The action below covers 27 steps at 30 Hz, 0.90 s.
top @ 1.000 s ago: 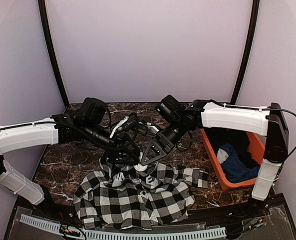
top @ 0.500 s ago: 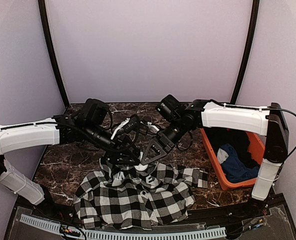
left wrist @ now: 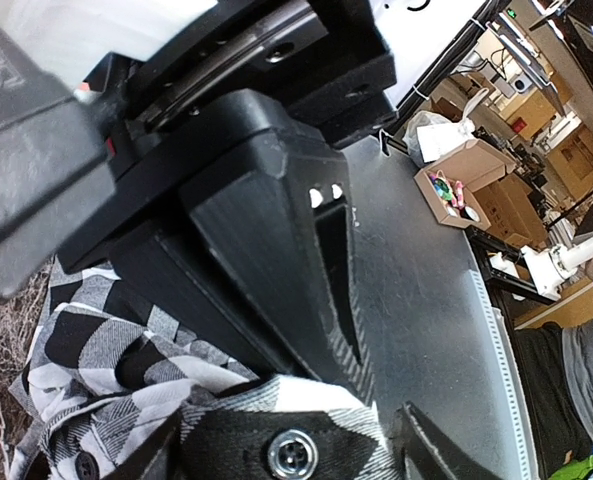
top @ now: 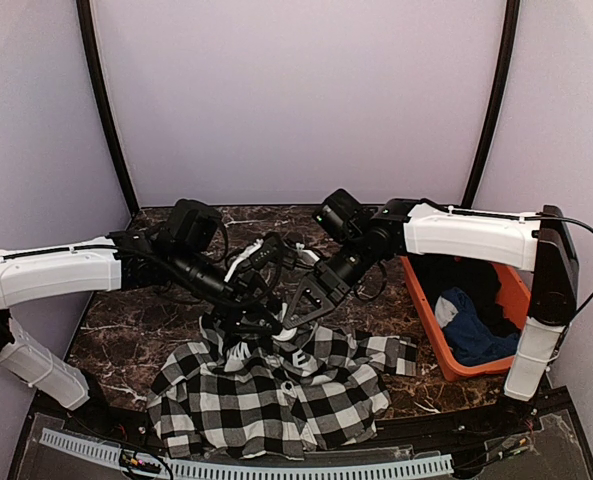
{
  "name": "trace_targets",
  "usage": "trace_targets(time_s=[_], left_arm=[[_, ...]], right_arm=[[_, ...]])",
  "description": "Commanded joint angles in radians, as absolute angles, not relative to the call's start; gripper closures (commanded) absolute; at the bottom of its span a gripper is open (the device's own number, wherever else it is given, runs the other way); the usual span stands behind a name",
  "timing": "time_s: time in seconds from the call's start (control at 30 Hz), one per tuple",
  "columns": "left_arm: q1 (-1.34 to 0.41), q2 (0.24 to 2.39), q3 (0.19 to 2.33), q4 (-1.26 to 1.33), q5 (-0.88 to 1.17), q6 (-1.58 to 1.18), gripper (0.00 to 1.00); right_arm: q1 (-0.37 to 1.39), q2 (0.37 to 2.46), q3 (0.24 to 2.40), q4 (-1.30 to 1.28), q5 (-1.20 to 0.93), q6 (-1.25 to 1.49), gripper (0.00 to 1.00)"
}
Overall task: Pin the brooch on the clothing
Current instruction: Pin the brooch to the flattened clothing.
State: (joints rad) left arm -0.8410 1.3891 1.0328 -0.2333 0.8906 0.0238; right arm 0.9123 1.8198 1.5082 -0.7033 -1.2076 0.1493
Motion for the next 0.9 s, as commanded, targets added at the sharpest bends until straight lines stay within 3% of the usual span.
trace_targets(time_s=[0.0, 0.17, 0.57, 0.87], left_arm=[[-0.837, 1.36, 1.04, -0.226, 0.863, 0.019, 0.29], [-0.791, 1.323, 1.011, -0.157, 0.885, -0.039, 0.27], [-0.779, 1.338, 0.998, -0.154, 0.932, -0.046, 0.34], [-0.816, 1.373, 1.029, -0.26, 0.887, 0.046, 0.35]], right_arm=[[0.904, 1.798, 1.504, -0.661, -1.237, 0.149, 1.0], [0.903, 1.792, 1.495, -0.66, -1.233, 0.149, 1.0], [0.9, 1.786, 1.491, -0.655, -1.235, 0.15, 1.0], [0.894, 1.785, 1.492, -0.642, -1.255, 0.162, 1.0]])
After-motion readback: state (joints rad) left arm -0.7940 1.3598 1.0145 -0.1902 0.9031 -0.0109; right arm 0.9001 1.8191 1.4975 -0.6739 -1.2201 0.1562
